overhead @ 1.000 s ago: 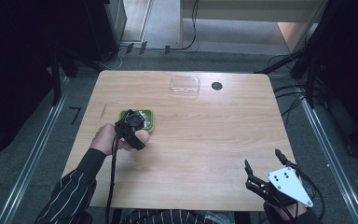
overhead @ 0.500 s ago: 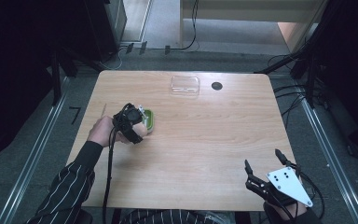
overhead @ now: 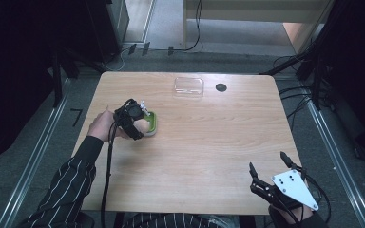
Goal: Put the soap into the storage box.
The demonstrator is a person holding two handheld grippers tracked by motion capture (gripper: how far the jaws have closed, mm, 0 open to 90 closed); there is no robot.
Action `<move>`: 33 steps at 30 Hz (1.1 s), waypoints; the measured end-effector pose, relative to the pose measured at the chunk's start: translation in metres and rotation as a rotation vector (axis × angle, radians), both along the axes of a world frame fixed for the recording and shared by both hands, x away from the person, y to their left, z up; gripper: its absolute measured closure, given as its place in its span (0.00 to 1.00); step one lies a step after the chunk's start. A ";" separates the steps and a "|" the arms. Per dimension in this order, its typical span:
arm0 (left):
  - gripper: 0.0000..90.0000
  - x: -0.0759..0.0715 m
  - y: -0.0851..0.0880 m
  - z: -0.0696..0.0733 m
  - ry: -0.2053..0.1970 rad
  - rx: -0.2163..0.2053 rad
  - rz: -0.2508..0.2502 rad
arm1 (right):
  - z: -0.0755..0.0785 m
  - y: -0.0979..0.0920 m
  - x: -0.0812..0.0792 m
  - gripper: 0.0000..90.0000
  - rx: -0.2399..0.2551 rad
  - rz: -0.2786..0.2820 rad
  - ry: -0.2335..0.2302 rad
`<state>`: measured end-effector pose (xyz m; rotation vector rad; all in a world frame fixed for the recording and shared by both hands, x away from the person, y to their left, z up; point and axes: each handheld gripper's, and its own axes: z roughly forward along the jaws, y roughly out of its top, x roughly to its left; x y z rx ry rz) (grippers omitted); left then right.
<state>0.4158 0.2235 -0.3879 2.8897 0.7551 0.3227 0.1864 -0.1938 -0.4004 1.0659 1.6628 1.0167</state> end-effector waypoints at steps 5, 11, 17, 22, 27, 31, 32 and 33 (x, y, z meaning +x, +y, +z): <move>0.37 0.005 0.000 0.001 -0.020 0.020 -0.034 | 0.000 0.000 0.000 0.15 -0.004 0.004 -0.002; 0.37 0.010 -0.002 -0.001 -0.021 0.027 -0.053 | 0.000 0.000 0.000 0.15 -0.001 0.002 0.001; 0.37 0.017 0.001 0.005 -0.054 0.037 -0.086 | 0.000 0.001 0.000 0.15 -0.002 0.003 0.002; 0.37 0.025 0.004 -0.001 -0.051 0.055 -0.105 | 0.000 0.001 0.001 0.15 -0.005 0.008 0.004; 0.37 0.032 0.006 -0.007 -0.050 0.073 -0.140 | 0.000 0.001 0.001 0.15 -0.006 0.007 0.003; 0.37 0.036 0.007 -0.009 -0.043 0.063 -0.140 | 0.000 0.001 0.001 0.15 -0.006 0.006 0.003; 0.37 0.037 0.008 -0.008 -0.041 0.045 -0.133 | 0.000 0.001 0.001 0.15 -0.005 0.006 0.003; 0.37 0.039 0.008 -0.007 -0.052 0.035 -0.139 | 0.000 0.001 0.001 0.15 -0.006 0.006 0.004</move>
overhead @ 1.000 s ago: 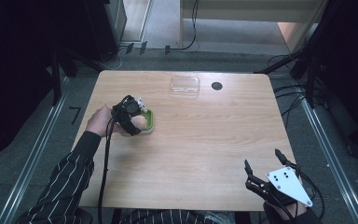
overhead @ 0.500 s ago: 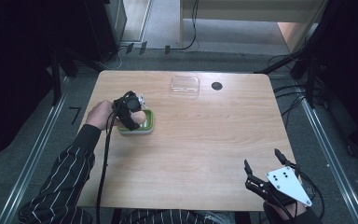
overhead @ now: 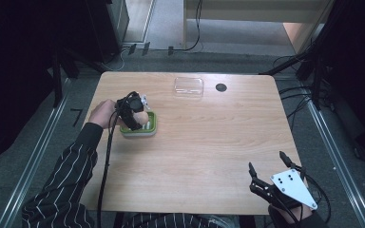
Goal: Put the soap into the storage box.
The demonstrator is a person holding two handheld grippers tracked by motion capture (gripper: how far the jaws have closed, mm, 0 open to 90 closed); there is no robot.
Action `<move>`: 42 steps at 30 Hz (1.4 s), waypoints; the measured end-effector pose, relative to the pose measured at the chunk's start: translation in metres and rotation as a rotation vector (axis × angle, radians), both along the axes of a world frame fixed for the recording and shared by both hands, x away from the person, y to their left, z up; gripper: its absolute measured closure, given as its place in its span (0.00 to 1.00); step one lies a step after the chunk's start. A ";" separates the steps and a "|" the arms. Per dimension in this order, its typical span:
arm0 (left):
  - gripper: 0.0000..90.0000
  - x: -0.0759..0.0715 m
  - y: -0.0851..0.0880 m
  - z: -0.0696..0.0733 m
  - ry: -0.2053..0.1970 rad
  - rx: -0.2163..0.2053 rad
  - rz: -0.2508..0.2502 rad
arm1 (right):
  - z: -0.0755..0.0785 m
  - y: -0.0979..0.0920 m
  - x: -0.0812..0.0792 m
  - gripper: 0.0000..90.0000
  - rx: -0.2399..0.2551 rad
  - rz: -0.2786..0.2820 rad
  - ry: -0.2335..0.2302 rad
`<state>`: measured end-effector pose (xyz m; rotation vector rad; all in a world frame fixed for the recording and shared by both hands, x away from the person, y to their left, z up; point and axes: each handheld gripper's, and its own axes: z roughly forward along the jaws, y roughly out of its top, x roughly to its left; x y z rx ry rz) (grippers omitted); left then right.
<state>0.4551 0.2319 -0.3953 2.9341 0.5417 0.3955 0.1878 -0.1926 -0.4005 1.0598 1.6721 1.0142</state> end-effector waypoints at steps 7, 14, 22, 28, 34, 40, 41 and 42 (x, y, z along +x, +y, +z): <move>0.37 0.008 -0.002 -0.007 0.017 0.040 -0.039 | 0.000 0.000 0.000 0.15 -0.002 0.000 0.001; 0.37 0.015 -0.001 -0.016 0.028 0.051 -0.078 | 0.000 0.000 0.000 0.15 -0.004 0.002 0.003; 0.37 0.020 0.000 -0.023 0.047 0.042 -0.121 | 0.000 0.000 0.000 0.15 -0.003 0.000 0.006; 0.37 0.023 0.000 -0.028 0.057 0.079 -0.122 | 0.000 0.000 0.000 0.15 -0.003 0.000 0.006; 0.37 0.026 0.002 -0.033 0.069 0.070 -0.121 | 0.000 0.001 0.000 0.15 -0.005 0.000 0.007; 0.37 0.026 0.001 -0.033 0.064 0.075 -0.130 | 0.000 0.001 0.000 0.15 -0.005 0.000 0.007; 0.37 0.026 0.001 -0.033 0.062 0.075 -0.133 | 0.000 0.001 0.000 0.15 -0.006 0.000 0.007; 0.37 0.026 0.001 -0.033 0.061 0.075 -0.135 | 0.000 0.001 0.000 0.15 -0.005 -0.001 0.007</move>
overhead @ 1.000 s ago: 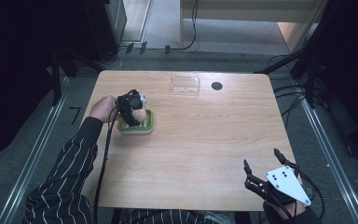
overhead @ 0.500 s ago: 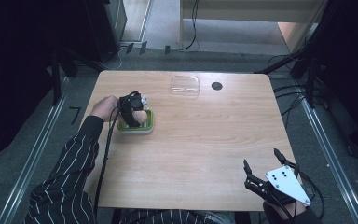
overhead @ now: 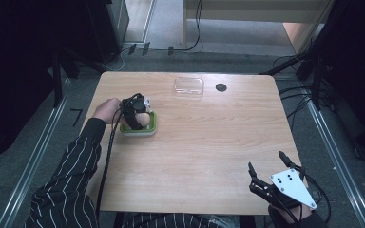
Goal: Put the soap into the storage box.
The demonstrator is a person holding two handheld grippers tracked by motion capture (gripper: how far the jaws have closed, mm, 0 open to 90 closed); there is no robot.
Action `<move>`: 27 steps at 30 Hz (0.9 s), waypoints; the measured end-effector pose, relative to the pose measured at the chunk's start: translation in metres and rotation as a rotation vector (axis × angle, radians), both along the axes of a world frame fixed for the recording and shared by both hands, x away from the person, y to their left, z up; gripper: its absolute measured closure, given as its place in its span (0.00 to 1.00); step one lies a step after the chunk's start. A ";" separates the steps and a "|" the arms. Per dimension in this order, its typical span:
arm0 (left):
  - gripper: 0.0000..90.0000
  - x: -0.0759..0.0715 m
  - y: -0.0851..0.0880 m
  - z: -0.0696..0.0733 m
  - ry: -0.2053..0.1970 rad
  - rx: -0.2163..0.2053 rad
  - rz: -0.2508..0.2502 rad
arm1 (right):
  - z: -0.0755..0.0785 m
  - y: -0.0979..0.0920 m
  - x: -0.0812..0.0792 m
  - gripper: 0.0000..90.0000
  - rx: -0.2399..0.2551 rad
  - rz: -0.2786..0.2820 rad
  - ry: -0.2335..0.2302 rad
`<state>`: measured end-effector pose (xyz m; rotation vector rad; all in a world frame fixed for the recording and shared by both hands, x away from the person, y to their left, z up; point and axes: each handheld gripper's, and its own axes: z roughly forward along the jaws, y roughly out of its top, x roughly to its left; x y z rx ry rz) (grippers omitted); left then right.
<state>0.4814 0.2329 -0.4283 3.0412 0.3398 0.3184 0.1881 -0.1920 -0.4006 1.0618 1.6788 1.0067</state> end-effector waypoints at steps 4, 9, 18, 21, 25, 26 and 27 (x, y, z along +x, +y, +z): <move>0.37 -0.001 0.000 0.000 -0.002 -0.007 -0.009 | 0.000 0.000 0.000 0.15 0.000 0.000 0.000; 0.37 -0.002 0.000 -0.001 0.000 -0.011 -0.027 | 0.000 0.000 0.000 0.15 0.000 -0.001 -0.001; 0.37 -0.002 0.000 -0.001 0.000 -0.013 -0.046 | 0.000 0.000 0.000 0.15 0.000 -0.003 0.000; 0.36 -0.002 -0.001 -0.001 0.000 -0.015 -0.044 | 0.000 0.000 0.000 0.15 -0.001 -0.002 -0.001; 0.36 -0.002 -0.001 -0.001 -0.001 -0.012 -0.043 | 0.000 0.000 0.000 0.15 0.000 -0.002 -0.002; 0.36 -0.002 -0.001 -0.001 -0.002 -0.013 -0.042 | 0.000 0.000 0.000 0.15 -0.001 -0.002 -0.002; 0.36 -0.003 -0.001 -0.001 -0.002 -0.011 -0.041 | 0.000 0.000 0.000 0.15 -0.001 -0.002 -0.002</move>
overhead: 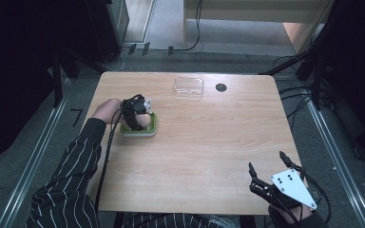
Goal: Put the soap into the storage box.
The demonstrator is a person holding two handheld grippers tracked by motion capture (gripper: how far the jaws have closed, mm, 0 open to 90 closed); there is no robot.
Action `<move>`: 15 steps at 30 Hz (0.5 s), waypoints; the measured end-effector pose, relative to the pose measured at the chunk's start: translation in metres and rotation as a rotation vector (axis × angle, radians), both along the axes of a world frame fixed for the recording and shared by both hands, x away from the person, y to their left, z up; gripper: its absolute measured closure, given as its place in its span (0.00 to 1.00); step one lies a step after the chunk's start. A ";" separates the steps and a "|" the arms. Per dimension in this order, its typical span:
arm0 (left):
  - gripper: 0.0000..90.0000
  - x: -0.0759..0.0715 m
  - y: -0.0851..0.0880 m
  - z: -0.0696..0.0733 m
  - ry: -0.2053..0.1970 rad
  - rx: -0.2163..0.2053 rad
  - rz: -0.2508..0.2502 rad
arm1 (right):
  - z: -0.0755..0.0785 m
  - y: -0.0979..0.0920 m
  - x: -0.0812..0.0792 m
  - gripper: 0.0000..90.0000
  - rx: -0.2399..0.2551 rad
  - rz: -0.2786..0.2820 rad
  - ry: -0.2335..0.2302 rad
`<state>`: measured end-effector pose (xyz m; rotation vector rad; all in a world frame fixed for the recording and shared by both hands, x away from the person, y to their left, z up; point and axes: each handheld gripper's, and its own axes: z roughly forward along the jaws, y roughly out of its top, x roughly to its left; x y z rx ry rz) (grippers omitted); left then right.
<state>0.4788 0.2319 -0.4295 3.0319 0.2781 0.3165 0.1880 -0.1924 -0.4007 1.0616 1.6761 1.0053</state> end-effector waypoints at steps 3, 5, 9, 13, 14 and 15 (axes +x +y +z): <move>0.36 0.000 0.000 0.000 0.000 -0.001 0.001 | 0.000 0.000 0.000 0.15 -0.001 0.003 0.001; 0.36 0.000 0.000 0.000 0.000 -0.002 -0.001 | 0.000 0.000 0.001 0.15 0.001 0.001 0.001; 0.36 0.001 -0.001 0.000 0.000 -0.002 -0.006 | -0.001 0.000 0.002 0.15 0.001 0.000 0.001; 0.36 0.002 -0.001 0.000 0.001 0.002 -0.016 | -0.001 -0.001 0.003 0.15 -0.001 -0.001 0.005; 0.36 0.002 -0.001 0.000 0.001 0.002 -0.017 | -0.001 -0.001 0.003 0.15 0.000 -0.002 0.006; 0.36 0.002 -0.001 0.000 0.001 0.002 -0.018 | -0.001 -0.002 0.003 0.15 0.004 -0.002 0.008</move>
